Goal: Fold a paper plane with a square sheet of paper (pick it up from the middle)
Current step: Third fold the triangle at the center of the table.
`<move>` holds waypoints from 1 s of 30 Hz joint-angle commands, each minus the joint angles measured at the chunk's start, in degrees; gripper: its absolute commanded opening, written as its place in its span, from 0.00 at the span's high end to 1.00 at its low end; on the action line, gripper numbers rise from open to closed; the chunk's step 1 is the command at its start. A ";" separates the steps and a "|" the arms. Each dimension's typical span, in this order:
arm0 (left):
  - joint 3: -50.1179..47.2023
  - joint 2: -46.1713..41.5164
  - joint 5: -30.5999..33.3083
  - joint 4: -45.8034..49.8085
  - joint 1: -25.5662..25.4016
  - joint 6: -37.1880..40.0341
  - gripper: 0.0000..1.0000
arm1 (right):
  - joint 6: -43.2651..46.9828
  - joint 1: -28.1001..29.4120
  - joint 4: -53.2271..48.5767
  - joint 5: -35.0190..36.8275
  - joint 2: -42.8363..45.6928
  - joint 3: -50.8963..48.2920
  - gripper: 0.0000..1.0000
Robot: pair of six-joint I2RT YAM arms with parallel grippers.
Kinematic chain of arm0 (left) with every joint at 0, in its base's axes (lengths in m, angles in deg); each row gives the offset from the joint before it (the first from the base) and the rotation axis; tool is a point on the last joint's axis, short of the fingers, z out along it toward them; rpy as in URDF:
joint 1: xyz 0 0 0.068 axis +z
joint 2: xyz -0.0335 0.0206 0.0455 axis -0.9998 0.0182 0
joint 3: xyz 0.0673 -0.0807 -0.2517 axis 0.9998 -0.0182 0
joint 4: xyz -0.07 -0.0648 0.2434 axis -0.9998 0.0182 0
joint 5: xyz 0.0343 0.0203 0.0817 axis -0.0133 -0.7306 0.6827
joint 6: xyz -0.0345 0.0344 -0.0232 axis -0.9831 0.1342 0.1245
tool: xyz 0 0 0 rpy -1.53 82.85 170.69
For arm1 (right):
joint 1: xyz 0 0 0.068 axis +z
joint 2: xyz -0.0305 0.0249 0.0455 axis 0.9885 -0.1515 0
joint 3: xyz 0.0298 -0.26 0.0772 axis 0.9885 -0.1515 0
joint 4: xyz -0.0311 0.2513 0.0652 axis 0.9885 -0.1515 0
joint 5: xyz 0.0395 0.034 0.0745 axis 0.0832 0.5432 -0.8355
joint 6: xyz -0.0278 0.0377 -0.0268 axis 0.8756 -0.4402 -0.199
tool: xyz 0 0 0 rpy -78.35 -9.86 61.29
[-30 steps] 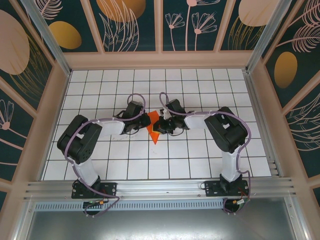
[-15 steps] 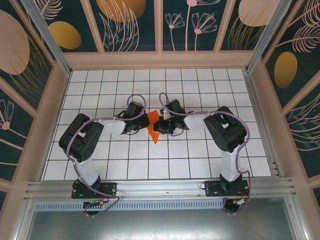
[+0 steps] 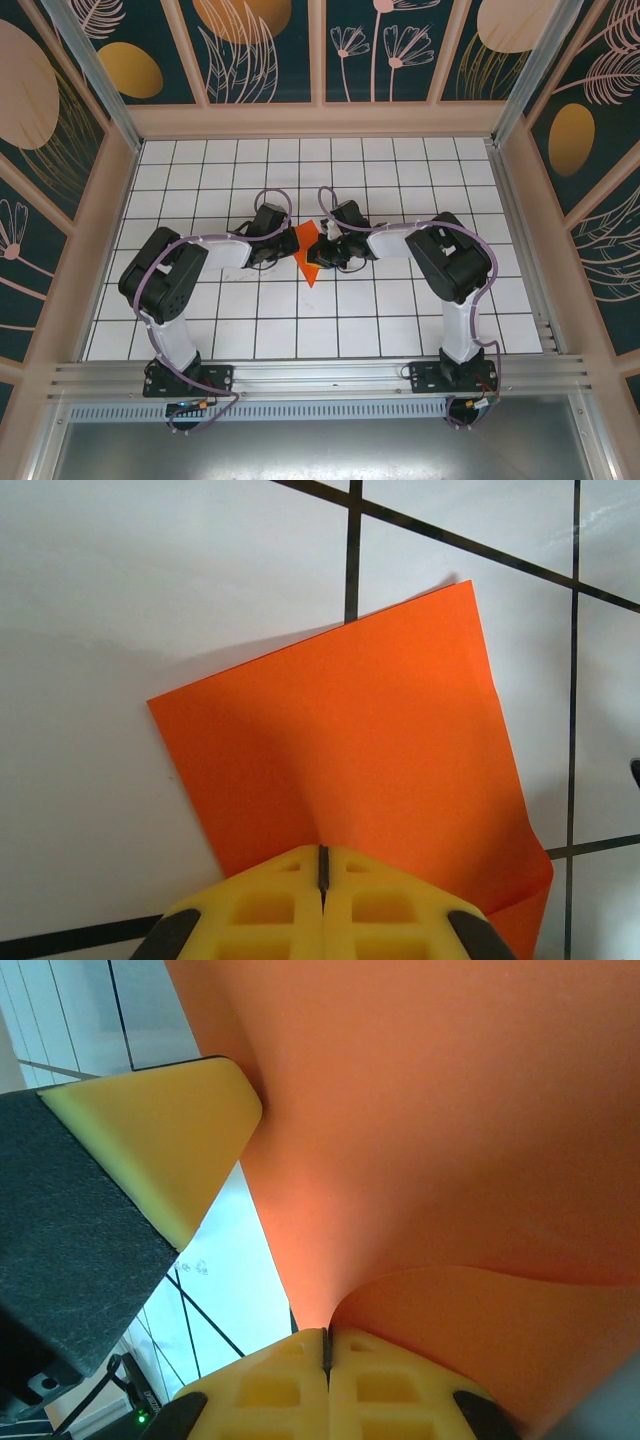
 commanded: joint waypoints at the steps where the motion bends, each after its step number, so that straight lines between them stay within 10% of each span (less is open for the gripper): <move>1: 0.45 1.86 0.22 1.81 0.00 -0.32 0.93 | 1.52 0.27 1.31 0.90 -1.29 0.89 1.00; 30: 0.48 3.26 -1.03 1.46 0.01 -0.19 0.93 | 4.84 0.32 2.09 -1.49 -2.30 2.41 1.00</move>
